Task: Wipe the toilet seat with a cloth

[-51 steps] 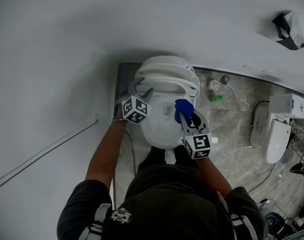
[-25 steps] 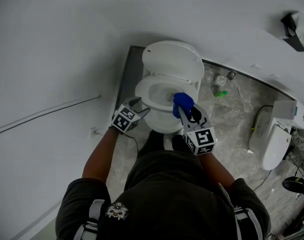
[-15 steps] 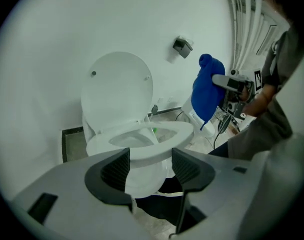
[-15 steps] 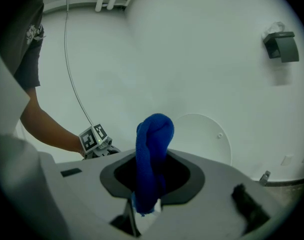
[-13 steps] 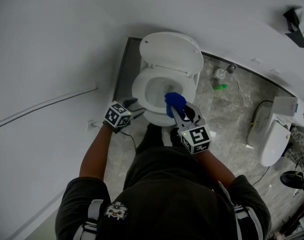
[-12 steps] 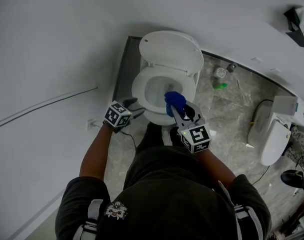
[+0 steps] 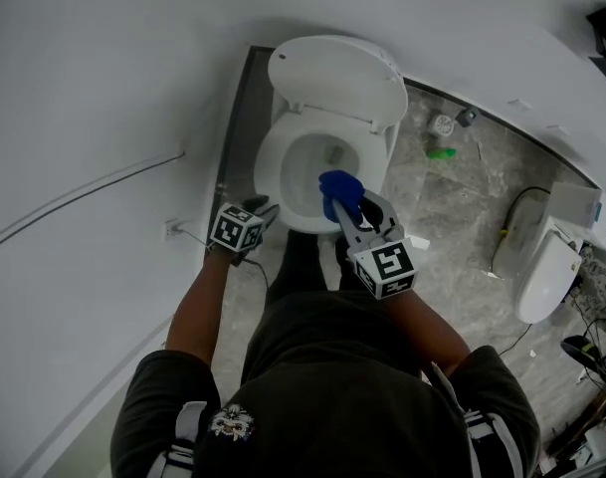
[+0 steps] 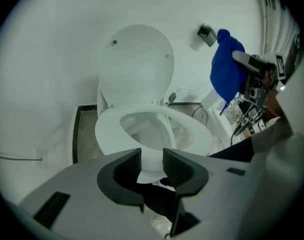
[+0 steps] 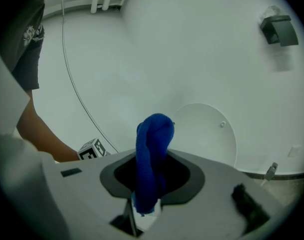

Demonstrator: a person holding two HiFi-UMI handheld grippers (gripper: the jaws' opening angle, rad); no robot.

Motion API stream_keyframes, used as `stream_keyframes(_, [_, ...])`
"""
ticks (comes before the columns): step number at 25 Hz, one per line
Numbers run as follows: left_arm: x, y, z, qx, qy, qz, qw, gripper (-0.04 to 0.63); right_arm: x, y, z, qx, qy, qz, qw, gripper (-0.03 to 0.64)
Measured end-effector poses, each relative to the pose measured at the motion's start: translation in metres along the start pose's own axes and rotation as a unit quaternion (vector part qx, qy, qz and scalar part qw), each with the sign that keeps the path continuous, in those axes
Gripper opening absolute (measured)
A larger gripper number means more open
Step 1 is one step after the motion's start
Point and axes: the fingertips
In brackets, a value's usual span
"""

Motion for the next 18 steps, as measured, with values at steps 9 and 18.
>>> stream_keyframes(9, [-0.066, -0.054, -0.003, 0.074, -0.03, -0.035, 0.9962, 0.032, -0.057, -0.02, 0.003, 0.009, 0.0, -0.051, 0.999, 0.095])
stream_keyframes(18, [-0.114, -0.116, -0.019, 0.066, -0.011, -0.056, 0.9962, 0.015, -0.117, -0.041, -0.006, -0.043, -0.007, -0.108, 0.993, 0.095])
Point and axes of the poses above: the fingertips, and each gripper's own axes: y backward along the fingers, z to its right, x out of its top, and after that the axes turned 6 degrees about y, right-handed
